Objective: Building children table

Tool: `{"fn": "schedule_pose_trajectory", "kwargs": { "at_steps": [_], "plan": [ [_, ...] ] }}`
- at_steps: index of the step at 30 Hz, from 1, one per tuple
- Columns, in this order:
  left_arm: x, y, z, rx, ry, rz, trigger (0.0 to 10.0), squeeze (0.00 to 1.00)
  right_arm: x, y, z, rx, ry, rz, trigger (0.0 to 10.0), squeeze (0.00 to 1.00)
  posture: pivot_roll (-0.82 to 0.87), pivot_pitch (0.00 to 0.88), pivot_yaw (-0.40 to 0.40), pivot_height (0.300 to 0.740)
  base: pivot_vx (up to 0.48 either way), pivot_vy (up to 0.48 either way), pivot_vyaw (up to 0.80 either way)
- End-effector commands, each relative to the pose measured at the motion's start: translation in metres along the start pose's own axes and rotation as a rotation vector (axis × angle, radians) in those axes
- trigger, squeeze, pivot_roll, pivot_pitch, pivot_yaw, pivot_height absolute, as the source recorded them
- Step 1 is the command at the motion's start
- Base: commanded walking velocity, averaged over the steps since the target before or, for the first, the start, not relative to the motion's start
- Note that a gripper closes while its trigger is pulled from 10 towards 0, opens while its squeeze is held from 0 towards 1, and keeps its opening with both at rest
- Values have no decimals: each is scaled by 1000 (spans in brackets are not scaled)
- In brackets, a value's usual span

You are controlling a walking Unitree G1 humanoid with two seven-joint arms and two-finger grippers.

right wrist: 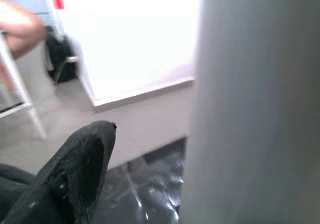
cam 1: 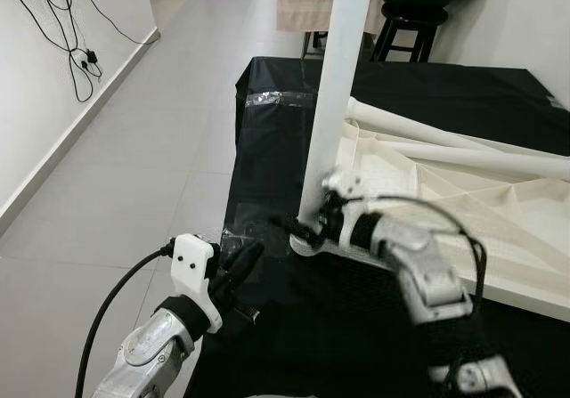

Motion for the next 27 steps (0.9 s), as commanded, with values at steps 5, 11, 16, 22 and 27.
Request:
{"fn": "schedule_pose_trajectory", "kwargs": {
  "at_steps": [5,11,16,22,27],
  "plan": [
    [-1,-4,-3,7,0,6,10000,0,-8,-5,-8,-18,159,-27,10000,0,52,58,-60,740,0,0,0],
    [-1,-5,-6,8,1,4,10000,0,-14,-13,-29,-133,162,-36,0,0,64,66,-61,740,0,0,0],
    [-1,-5,-7,9,0,3,10000,0,-10,-17,-34,-154,173,-36,0,0,64,71,-61,740,0,0,0],
    [-1,-3,-7,11,-1,0,10000,0,3,-21,-36,-147,177,-26,0,0,55,81,-59,740,0,0,0],
    [0,-1,-5,13,-2,-5,10000,0,28,-43,-26,-110,16,78,0,0,45,93,-68,740,0,0,0]
  ]
}}
Point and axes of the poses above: a point about 5 cm out from each wrist's last joint towards the gripper, its own x axis pointing back from the gripper into the wrist, its own y axis along the axis of the wrist's last joint, z = x × y, the point moved 1 cm from there along -x, pointing out of the wrist towards the gripper, and after that the axes turned 11 degrees about x, right-handed, at the moved point
